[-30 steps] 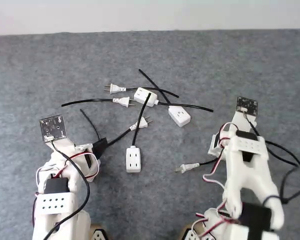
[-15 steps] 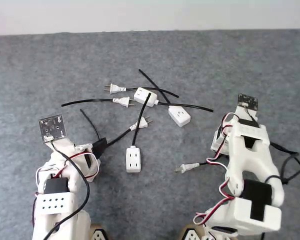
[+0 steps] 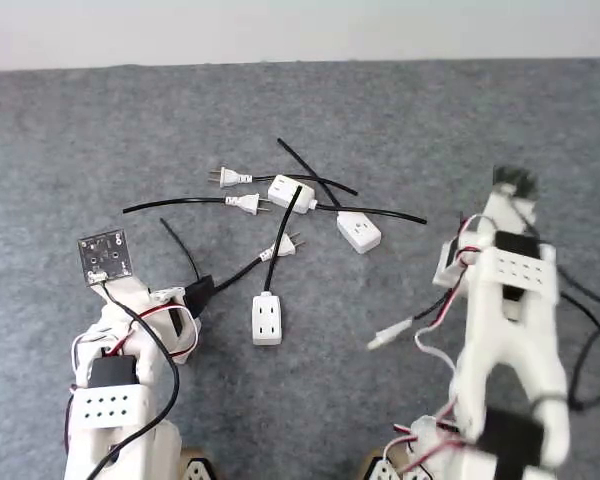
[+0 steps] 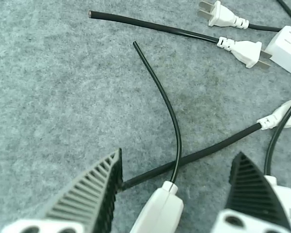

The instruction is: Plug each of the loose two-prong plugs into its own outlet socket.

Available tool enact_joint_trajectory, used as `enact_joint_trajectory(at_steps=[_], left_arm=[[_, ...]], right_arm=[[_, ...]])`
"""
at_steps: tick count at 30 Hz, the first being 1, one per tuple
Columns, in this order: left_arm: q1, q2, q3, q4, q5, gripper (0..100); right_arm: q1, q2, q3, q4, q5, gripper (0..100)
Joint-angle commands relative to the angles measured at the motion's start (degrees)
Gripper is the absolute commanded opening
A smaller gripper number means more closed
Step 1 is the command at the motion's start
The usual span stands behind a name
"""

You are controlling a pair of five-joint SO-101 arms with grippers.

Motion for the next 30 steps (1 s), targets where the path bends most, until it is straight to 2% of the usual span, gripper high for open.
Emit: enact_joint_trajectory(at_steps=[1,4,8,11,17,25,30], left_arm=[[-0.18,-0.79,-0.48,0.18,-0.44,33],[-0.18,-0.79,-0.48,0.18,-0.44,33],[-0.18,-0.79,-0.48,0.18,-0.44,33],[-0.18,-0.79,-0.48,0.18,-0.44,33],[-0.18,-0.79,-0.48,0.18,-0.44,33],[-0.18,-0.79,-0.48,0.18,-0.44,33],[-0.18,-0.79,-0.48,0.18,-0.44,33]], right_arm=[[0.13,-11.56,-8.70,7.25,6.07,0.9],[-1.54,-13.32,-15.30,13.85,11.43,0.9],[-3.91,-8.04,-21.27,19.03,12.92,0.9],[-6.73,-0.75,-23.74,18.86,12.92,0.9],[-11.82,17.80,-29.98,11.91,12.66,0.9],[-17.01,39.78,-48.18,10.86,12.13,0.9],[-17.71,49.71,-59.69,10.86,7.38,0.9]])
